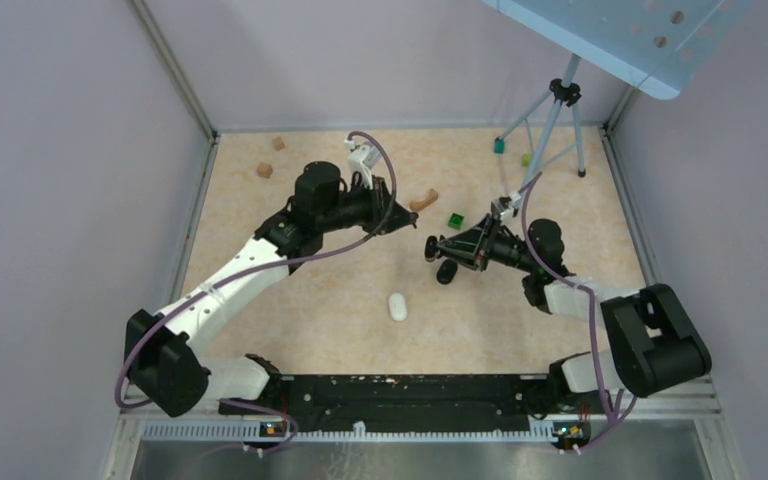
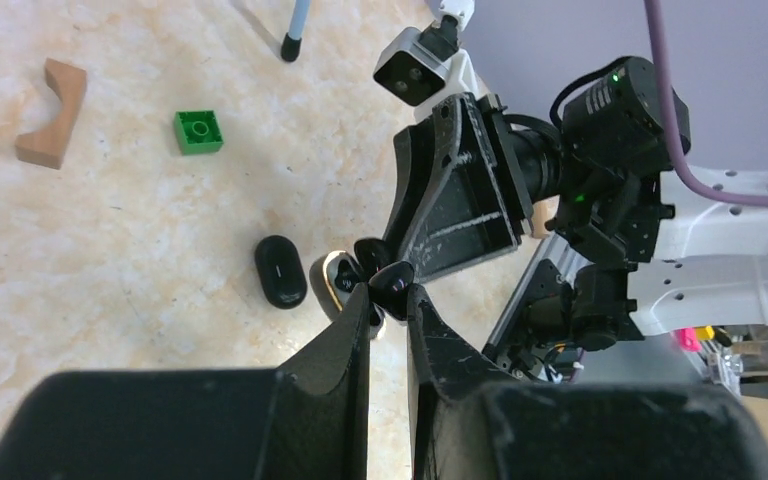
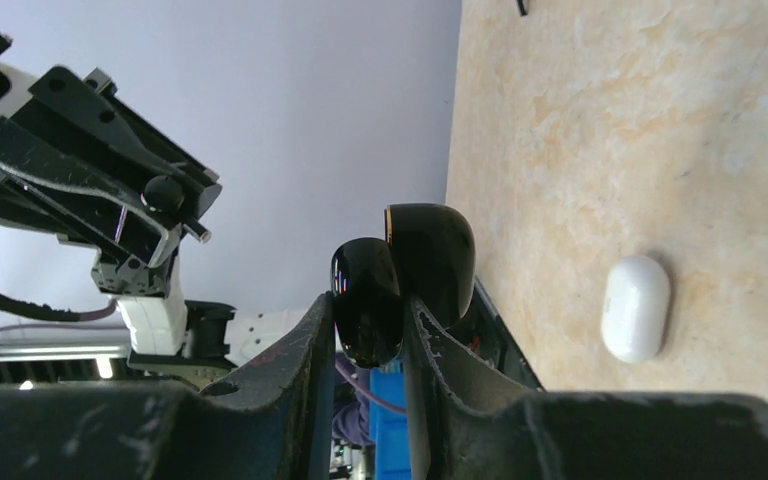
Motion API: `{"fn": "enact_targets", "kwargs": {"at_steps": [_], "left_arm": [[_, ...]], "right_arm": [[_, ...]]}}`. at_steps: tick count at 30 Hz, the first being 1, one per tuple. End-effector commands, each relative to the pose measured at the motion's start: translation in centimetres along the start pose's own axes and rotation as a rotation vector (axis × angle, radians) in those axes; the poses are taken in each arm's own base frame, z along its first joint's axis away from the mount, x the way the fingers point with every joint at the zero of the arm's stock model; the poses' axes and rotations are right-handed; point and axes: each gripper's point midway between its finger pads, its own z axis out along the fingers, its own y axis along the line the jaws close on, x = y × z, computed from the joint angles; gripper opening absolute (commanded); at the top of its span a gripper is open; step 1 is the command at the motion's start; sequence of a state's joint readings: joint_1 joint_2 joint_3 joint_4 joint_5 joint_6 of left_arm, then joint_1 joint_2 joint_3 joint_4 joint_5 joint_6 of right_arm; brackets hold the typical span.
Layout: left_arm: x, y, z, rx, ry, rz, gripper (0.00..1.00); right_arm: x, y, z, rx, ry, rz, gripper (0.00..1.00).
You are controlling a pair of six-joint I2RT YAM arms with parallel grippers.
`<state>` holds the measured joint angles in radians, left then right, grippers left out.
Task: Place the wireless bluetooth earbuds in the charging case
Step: Place the right earbud at the center of the board.
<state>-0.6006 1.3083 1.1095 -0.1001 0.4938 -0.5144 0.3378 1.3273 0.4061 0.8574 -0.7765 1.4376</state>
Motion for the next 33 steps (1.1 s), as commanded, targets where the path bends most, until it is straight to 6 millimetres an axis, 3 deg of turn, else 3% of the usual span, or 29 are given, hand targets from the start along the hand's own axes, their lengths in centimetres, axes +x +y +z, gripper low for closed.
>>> {"fn": "enact_targets", "kwargs": {"at_steps": [1,4,9,12,17,22,25,27,30,33], "left_arm": [[-1.4,0.9,-1.0,-0.050,-0.097,0.122,0.00],[-0.7,3.9,-1.7,-0.190,-0.108,0.138,0.00],[2.5,12.9,-4.6,-0.615,-0.043,0.181,0.00],[5.5,17.7,-6.6,-0.817,0.046,0.125,0.00],[9.7,22.0,-8.7,-0.993,0.133,-0.050,0.00],[11.8,23.9,-8.8,-1.064,0.237,-0.088,0.16],[12.1,24.3,-8.7,-1.068,0.272,-0.087,0.50],[11.1,24.1,-8.8,-1.078,0.255,-0.080,0.61],[8.5,23.1,-9.1,-1.073,0.191,-0.063,0.93],[5.1,19.7,-7.3,-0.879,0.124,0.004,0.99]], "right_arm": [[-0.4,0.7,-0.5,-0.083,0.099,-0.150,0.00],[-0.1,0.6,-0.3,-0.104,0.155,-0.178,0.00],[0.2,-1.2,-0.2,-0.059,0.190,-0.182,0.00],[0.1,-2.4,-0.1,-0.010,0.192,-0.179,0.00],[0.1,-3.5,-0.4,0.061,0.189,-0.190,0.00],[0.4,-4.1,-0.7,0.099,0.193,-0.201,0.00],[0.5,-4.0,-0.8,0.100,0.192,-0.202,0.00],[0.6,-3.8,-0.9,0.097,0.191,-0.205,0.00],[0.6,-3.3,-0.9,0.089,0.191,-0.205,0.00],[0.5,-2.2,-0.8,0.063,0.192,-0.203,0.00]]}}
